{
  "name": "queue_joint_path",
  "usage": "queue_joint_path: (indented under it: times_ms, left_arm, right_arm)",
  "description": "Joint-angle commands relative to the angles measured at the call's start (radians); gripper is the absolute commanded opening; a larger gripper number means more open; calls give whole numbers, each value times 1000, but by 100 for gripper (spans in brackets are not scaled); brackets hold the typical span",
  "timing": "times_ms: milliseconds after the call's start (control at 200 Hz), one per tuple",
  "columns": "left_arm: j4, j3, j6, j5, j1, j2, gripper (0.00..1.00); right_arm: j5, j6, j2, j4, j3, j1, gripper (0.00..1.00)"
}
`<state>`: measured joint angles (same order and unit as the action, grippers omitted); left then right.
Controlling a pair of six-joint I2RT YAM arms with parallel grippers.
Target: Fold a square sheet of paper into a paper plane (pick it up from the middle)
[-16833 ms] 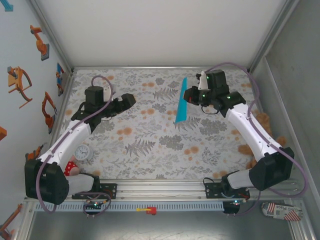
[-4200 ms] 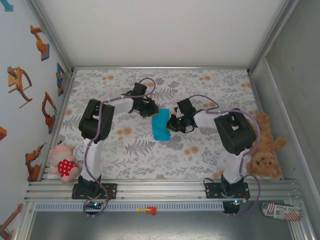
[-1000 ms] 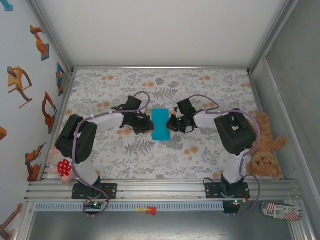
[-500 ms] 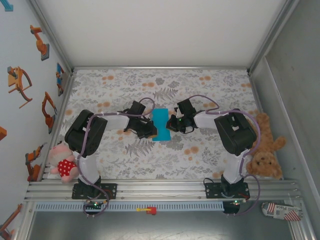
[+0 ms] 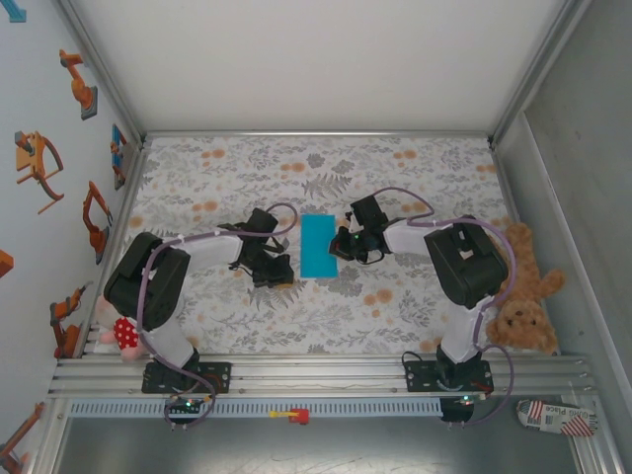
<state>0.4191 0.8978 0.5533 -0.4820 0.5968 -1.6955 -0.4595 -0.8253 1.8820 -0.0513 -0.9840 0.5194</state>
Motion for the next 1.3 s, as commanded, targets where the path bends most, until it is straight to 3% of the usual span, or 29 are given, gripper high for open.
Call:
queue_joint_path:
  times_ms: [0,160,371,616,636,666,826,1292]
  left_arm:
    - [12,32,28,59,4,81,13]
    - [-130,57,137,110,2,98,22]
    - [-288,126,235,79,10,5,33]
    - [-324,196,302,75,27,-119,34]
    - [-333,197,306,73,28,-126,34]
    - [-347,200,312,65,29,-137,35]
    - [-351,246,327,60,29,-199,35]
    - [-165,363,360,196,29,-333,35]
  right_arm:
    - [133,9,-20,-188,25,-15,0]
    - [43,-10,-171,-103,-40,-15,6]
    - [200,-14,-319,-116,48,-20,21]
    - [168,-2,-363,-125,128,-38,42]
    - [163,-5,-362,-125,131,-38,50]
    - [153,-8,-360,-124,136,-38,52]
    - [134,-34,-359,-107,169,-38,53]
    - [2,-104,-305,-67,224,-32,48]
